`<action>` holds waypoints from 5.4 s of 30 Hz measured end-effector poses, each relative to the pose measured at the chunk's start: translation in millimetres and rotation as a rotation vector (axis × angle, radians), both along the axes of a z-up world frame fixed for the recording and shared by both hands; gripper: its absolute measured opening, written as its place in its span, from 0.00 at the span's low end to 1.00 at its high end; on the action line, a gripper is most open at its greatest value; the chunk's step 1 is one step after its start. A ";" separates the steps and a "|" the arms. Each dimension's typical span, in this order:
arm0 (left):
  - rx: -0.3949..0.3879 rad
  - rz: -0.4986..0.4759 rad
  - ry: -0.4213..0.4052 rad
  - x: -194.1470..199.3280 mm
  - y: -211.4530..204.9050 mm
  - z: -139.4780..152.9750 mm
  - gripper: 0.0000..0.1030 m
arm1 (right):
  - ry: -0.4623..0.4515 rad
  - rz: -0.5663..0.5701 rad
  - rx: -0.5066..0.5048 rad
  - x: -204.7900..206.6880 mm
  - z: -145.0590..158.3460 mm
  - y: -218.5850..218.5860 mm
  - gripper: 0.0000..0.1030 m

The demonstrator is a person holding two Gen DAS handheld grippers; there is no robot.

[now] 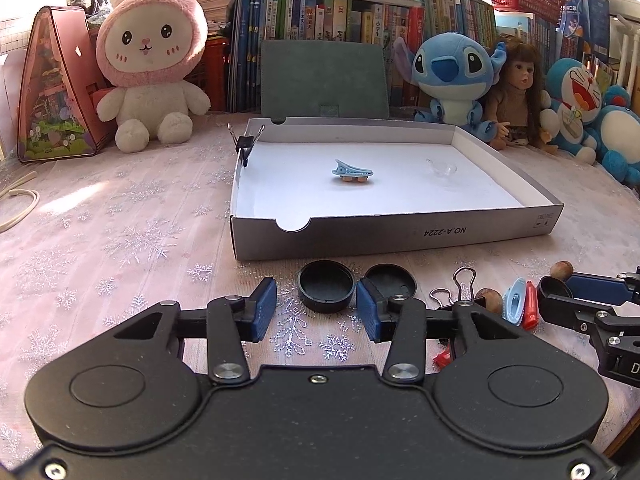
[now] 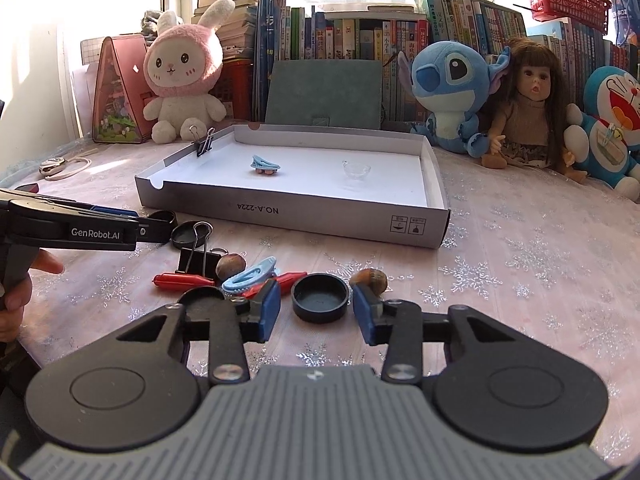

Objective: Organize rigid objects
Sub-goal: 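Grasp a black round lid with the left gripper while the right gripper grasps another black lid, then carry the black lid with the left gripper while the right gripper carries its lid over the tray, then open the left gripper to drop its lid while the right gripper releases its lid in the tray, then move the left gripper to another black lid while the right gripper approaches a brown nut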

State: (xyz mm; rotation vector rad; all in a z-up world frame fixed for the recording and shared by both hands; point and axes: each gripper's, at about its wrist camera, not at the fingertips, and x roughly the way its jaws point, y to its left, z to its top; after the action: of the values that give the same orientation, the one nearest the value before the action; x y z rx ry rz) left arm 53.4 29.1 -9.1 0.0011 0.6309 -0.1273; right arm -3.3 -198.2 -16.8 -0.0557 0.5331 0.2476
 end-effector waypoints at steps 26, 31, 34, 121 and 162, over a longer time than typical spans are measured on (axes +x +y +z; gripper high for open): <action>-0.030 -0.034 0.029 -14.5 -1.7 11.7 0.29 | -0.019 -0.007 -0.031 -4.5 6.2 6.9 0.37; -0.034 -0.058 -0.012 -19.9 1.1 38.6 0.29 | -0.050 -0.012 -0.031 -2.4 27.6 3.2 0.37; -0.054 -0.065 -0.031 -14.2 3.2 54.3 0.29 | -0.056 -0.027 -0.010 6.7 39.9 -1.2 0.37; -0.126 -0.018 0.114 130.8 18.5 61.6 0.67 | 0.174 -0.179 0.117 168.7 51.9 -30.0 0.64; -0.066 -0.135 0.035 -1.0 6.4 2.7 0.50 | -0.051 -0.059 -0.069 28.1 1.9 -14.3 0.83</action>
State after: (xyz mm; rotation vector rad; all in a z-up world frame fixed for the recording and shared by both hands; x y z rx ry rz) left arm 52.4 35.5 -6.4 -0.0227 0.6612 -0.2790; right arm 24.7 -212.4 -15.0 -0.1129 0.4917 0.1695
